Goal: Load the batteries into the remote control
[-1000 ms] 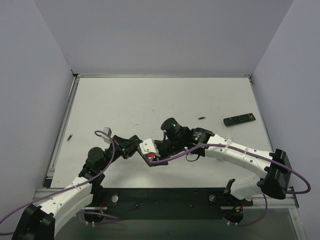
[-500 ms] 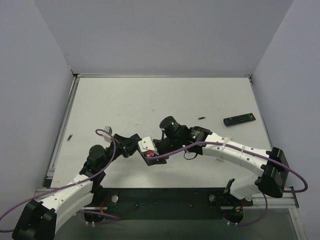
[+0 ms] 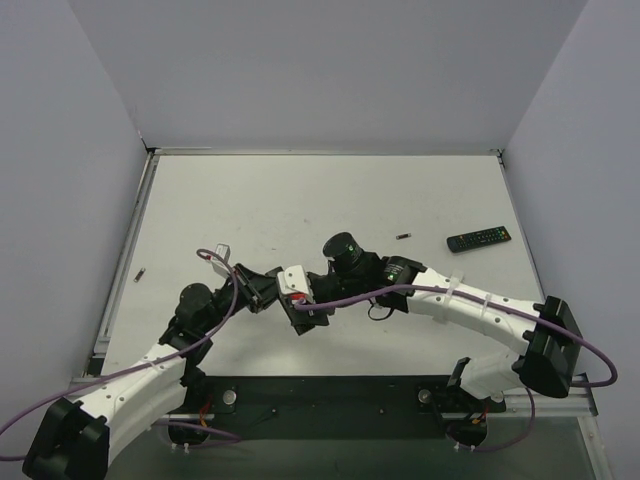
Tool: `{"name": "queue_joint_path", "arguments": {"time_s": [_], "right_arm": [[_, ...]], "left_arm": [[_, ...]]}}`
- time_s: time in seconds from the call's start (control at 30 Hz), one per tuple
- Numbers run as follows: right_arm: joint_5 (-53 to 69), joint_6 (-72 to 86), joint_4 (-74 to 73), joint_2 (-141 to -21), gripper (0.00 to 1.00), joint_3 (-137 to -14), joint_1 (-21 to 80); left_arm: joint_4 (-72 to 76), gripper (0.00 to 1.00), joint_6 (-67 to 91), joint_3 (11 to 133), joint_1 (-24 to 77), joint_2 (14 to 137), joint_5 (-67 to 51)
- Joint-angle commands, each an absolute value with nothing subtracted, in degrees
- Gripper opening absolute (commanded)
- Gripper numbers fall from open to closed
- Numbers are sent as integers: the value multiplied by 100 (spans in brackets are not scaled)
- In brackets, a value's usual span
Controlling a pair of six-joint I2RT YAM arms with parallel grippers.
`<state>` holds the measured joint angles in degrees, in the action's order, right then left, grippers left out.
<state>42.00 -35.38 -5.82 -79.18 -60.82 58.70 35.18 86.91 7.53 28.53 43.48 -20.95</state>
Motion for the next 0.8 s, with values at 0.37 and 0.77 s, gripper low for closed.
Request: {"name": "queue_joint_path", "arguments": {"time_s": [0.37,0.77], "right_arm": [[3341,-2242,-44,-6408,58,-5309,5766],[-953,865,-1282,-5564,90,-5054,5459]], "left_arm": [[3965,0,7147,1652,2900,4975,-2795],[99,0,4229,3381,2927,6335,-1672]]}}
